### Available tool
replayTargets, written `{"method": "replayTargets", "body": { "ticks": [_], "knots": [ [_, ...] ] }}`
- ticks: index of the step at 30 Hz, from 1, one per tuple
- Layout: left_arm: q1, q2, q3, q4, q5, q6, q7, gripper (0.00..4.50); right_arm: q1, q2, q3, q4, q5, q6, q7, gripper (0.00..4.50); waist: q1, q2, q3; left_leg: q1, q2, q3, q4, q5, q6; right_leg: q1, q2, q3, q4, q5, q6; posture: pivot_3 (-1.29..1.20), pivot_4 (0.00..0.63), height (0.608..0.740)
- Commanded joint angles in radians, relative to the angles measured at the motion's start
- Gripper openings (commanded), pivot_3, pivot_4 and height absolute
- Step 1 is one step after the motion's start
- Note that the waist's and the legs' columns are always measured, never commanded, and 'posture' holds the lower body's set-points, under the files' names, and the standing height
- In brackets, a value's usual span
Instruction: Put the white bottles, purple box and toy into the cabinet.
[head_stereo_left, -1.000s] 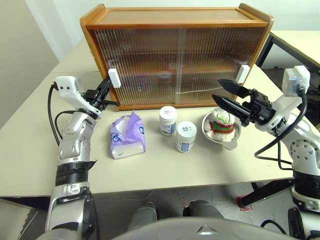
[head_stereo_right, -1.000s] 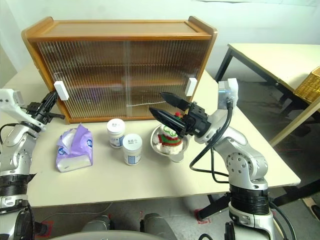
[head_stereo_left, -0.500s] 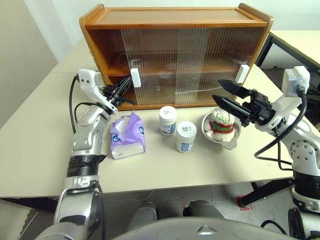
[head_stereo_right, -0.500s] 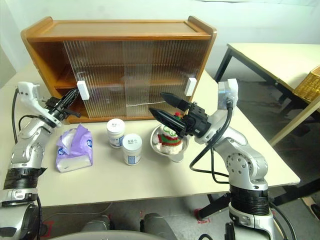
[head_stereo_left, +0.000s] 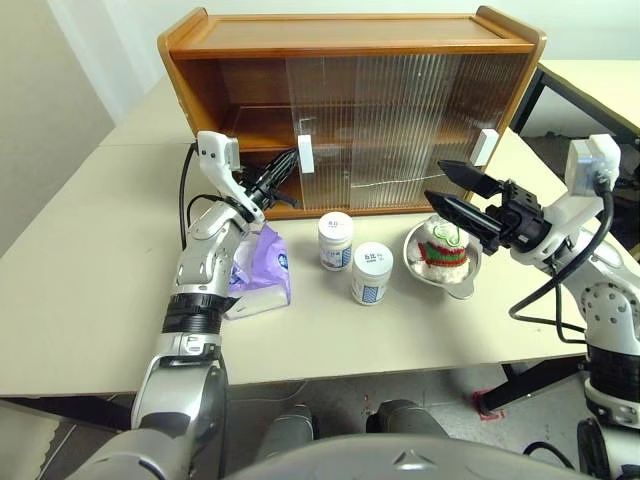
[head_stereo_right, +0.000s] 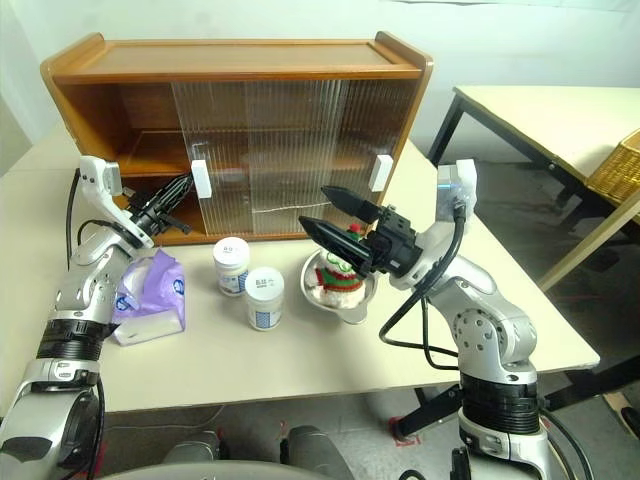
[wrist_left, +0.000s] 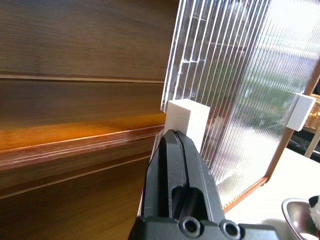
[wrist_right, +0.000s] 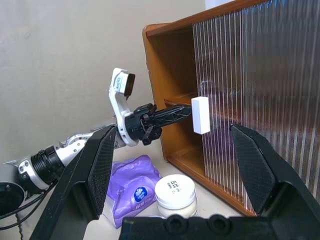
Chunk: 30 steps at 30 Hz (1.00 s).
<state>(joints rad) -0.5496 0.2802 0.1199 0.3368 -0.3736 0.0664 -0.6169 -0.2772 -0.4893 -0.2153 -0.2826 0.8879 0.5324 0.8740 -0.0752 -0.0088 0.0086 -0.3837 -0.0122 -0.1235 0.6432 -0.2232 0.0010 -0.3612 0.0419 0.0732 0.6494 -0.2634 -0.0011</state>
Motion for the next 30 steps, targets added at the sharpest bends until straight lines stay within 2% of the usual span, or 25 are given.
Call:
{"method": "replayTargets", "body": {
  "ticks": [1, 21, 30],
  "knots": [
    [-0.045, -0.027, -0.031, 0.03, 0.016, -0.007, -0.023, 0.02, 0.002, -0.01, -0.008, -0.014, -0.002, -0.007, -0.003, 4.5, 0.0, 0.0, 0.0, 0.0, 0.0, 0.0, 0.0, 0.0, 0.0, 0.0, -0.001, 0.0, 0.0, 0.0, 0.001, -0.2, 0.0, 0.74],
    [-0.162, -0.107, -0.08, 0.171, 0.059, -0.061, -0.082, 0.02, 0.009, -0.008, -0.011, -0.026, 0.006, -0.008, -0.009, 4.5, -0.008, 0.0, 0.0, -0.005, -0.001, 0.001, 0.008, -0.002, 0.007, 0.0, -0.002, 0.0, -0.001, 0.001, 0.007, -0.21, 0.0, 0.74],
    [-0.107, -0.076, -0.057, 0.059, 0.038, -0.02, -0.071, 0.02, -0.007, 0.0, 0.0, -0.013, 0.013, -0.005, -0.001, 4.5, -0.008, 0.0, 0.001, -0.009, -0.002, 0.001, 0.017, -0.006, 0.011, 0.0, -0.003, 0.002, -0.001, 0.001, 0.01, -0.19, 0.0, 0.74]
  ]
}}
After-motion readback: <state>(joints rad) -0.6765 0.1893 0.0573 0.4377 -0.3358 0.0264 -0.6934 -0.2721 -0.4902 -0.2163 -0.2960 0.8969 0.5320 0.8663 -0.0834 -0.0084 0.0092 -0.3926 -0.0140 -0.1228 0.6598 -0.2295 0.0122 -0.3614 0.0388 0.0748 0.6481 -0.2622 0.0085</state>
